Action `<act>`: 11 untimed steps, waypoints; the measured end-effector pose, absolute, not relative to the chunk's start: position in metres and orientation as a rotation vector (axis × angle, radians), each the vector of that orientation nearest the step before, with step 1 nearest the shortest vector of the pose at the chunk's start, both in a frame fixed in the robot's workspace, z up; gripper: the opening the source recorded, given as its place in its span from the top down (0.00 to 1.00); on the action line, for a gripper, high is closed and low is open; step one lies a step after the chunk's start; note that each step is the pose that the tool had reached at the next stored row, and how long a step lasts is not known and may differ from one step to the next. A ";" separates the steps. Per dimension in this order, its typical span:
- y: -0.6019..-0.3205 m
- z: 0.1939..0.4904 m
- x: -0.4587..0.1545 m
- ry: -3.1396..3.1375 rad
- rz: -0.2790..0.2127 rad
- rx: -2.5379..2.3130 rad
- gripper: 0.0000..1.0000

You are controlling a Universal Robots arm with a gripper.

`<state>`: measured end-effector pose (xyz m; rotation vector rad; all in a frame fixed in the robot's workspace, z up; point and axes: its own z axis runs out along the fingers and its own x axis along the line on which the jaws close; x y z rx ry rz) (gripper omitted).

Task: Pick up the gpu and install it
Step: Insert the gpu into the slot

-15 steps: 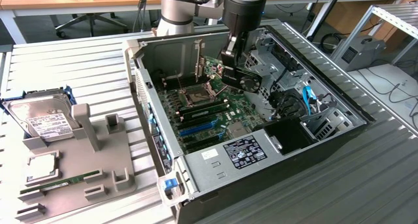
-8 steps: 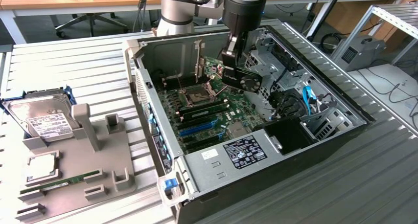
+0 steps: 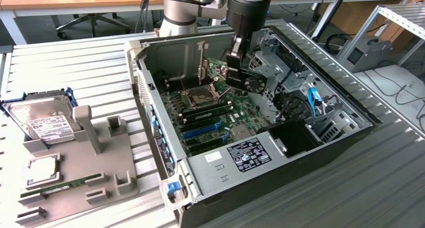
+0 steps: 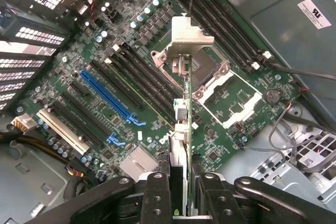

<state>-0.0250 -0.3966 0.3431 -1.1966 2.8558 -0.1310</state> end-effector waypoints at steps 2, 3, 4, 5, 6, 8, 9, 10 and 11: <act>-0.397 0.343 -0.025 2.853 -0.132 -1.205 0.74; -0.397 0.343 -0.025 2.850 -0.133 -1.210 0.74; -0.397 0.343 -0.025 2.849 -0.133 -1.213 0.74; -0.397 0.343 -0.025 2.847 -0.133 -1.217 0.74; -0.397 0.343 -0.025 2.846 -0.134 -1.220 0.74; -0.397 0.343 -0.025 2.843 -0.134 -1.227 0.74; -0.397 0.343 -0.025 2.841 -0.135 -1.231 0.74; -0.397 0.343 -0.025 2.840 -0.135 -1.234 0.74; -0.397 0.343 -0.025 2.838 -0.136 -1.238 0.74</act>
